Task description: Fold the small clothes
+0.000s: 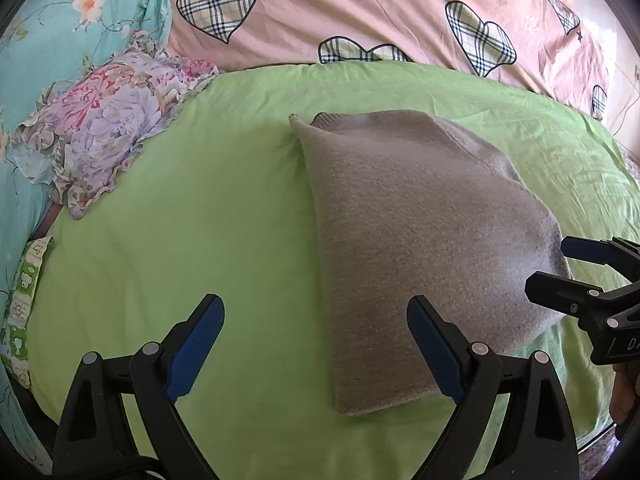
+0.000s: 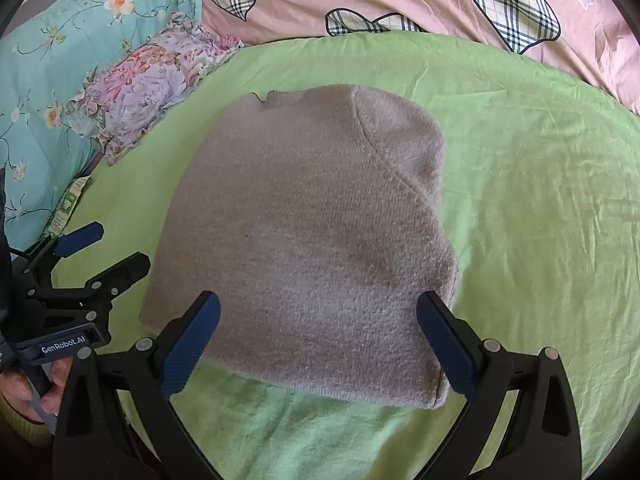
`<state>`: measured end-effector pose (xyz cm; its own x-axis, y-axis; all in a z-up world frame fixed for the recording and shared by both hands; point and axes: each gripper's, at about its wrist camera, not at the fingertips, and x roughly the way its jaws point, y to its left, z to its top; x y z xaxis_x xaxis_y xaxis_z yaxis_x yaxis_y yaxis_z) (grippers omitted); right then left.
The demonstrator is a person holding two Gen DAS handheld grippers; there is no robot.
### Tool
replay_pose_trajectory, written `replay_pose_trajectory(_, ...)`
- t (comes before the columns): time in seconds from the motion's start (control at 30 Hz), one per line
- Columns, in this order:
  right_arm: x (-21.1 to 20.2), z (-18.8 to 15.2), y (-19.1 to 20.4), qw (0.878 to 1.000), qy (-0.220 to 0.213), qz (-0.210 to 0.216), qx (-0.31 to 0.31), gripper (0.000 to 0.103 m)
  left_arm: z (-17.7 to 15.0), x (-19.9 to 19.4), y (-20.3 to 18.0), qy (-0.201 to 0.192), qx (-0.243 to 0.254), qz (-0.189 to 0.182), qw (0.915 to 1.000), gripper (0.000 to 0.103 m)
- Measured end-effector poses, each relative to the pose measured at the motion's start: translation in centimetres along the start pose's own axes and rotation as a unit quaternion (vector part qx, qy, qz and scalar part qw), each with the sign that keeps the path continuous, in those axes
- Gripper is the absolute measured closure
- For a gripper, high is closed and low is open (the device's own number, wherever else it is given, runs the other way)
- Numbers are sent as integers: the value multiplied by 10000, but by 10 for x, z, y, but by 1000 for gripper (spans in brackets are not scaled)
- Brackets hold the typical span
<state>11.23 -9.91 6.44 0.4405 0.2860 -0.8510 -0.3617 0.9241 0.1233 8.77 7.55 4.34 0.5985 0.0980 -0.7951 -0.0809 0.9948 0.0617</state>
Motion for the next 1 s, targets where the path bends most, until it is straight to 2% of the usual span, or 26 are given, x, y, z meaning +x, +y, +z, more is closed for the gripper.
replay_pose_trajectory(1.0, -1, -2, 3, 10000, -16, -40, 0, 4, 2, 2, 0, 99, 80, -61, 9999, 10)
